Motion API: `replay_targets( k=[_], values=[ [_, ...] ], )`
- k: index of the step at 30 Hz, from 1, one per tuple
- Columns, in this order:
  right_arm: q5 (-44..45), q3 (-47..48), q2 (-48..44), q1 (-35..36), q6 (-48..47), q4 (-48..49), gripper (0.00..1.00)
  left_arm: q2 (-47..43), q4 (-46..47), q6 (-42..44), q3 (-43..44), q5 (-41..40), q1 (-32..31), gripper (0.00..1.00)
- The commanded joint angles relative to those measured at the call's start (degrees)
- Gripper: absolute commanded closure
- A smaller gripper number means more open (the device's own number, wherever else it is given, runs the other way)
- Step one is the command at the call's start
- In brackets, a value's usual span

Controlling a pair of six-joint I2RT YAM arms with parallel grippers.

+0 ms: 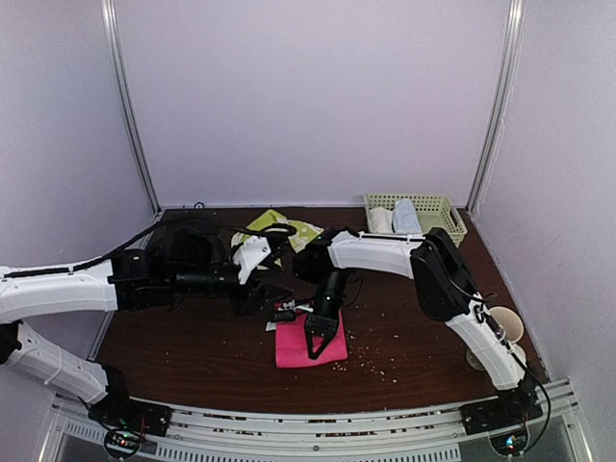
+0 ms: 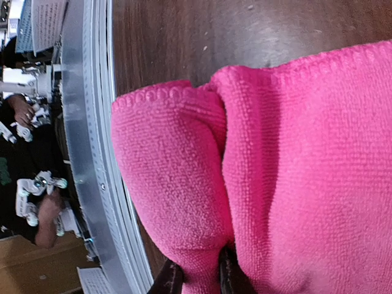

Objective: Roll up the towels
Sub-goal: Roll the towel at the center of the board.

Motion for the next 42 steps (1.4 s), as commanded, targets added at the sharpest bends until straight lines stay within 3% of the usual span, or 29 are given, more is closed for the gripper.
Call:
replay_targets(
  k=[1,7,13,35,42],
  values=[
    [7.87,1.67,8.53,-3.06,4.88,6.01,0.84,5.25,-1.16,3.07,-0.73,-1.43,-4.68,0.49],
    [7.29,0.73,9.44,-3.28,5.16,6.01,0.84,20.41,-5.78,6.59,4.58,-5.71,-11.00,0.48],
    [6.80,-0.85,8.73,-3.38,3.98,6.01,0.84,28.47,-7.03,8.04,6.25,-9.68,-11.71,0.49],
    [5.20,-2.81,5.96,-3.33,1.60,6.08,0.83,29.84,-2.66,11.20,2.62,-20.97,-11.63,0.47],
    [4.68,-2.50,4.63,-3.37,1.32,6.07,0.80,31.42,-2.28,11.22,3.89,-15.57,-11.63,0.61]
  ],
)
